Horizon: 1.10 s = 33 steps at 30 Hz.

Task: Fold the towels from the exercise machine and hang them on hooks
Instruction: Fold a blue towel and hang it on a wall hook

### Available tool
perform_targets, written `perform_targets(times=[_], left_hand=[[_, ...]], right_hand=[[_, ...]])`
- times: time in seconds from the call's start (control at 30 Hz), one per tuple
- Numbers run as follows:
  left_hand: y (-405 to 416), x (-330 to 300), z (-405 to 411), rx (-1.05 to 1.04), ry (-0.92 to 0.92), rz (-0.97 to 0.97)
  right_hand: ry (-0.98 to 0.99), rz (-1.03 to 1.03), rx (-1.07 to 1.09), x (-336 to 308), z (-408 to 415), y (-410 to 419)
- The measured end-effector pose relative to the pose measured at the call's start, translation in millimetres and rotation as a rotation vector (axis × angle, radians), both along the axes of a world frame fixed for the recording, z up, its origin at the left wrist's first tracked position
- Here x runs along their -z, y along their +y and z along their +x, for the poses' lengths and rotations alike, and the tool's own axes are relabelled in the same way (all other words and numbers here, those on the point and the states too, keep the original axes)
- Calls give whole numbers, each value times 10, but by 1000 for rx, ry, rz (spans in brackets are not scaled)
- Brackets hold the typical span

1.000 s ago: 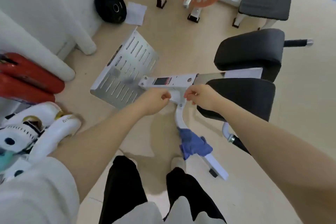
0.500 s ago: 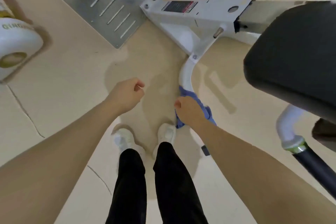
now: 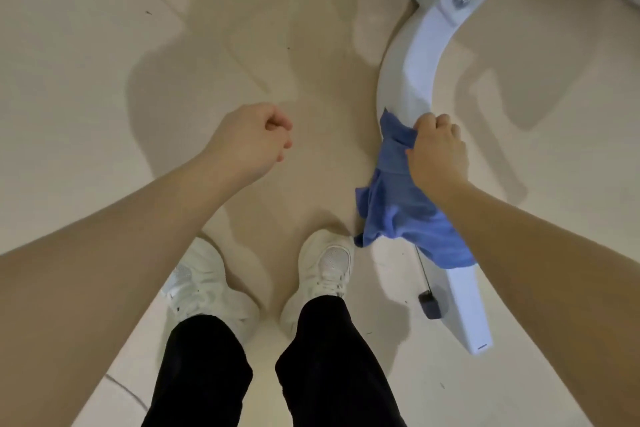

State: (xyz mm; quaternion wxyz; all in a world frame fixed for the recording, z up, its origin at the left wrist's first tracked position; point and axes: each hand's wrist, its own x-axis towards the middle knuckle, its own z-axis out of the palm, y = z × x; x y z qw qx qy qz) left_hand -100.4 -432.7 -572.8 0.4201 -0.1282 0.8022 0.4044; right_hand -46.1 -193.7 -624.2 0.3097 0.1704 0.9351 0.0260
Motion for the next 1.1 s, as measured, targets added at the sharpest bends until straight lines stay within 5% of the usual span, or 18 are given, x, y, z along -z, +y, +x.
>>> perform_targets(times=[0.2,0.43,0.67,0.93,1.1], left_hand=[[-77,-82,-54,93,-13,-10],[-244,-1134,-647,115,106,8],[-563,-3284,-1529,98,348,37],[-1245,-5914,-1876,-5,615,83],[-1583,-7265,-1786,-22,822,133]], right_hand=[[-68,-44,-69,-205,-122,-7],[61,-299,46,-1511,-833,-360],[45,-907,289,-3694,-1803,-948],[418,-998,-13,-6288,-2372,-1762],[490,-1115,-130,-7548,-2267,-2217]])
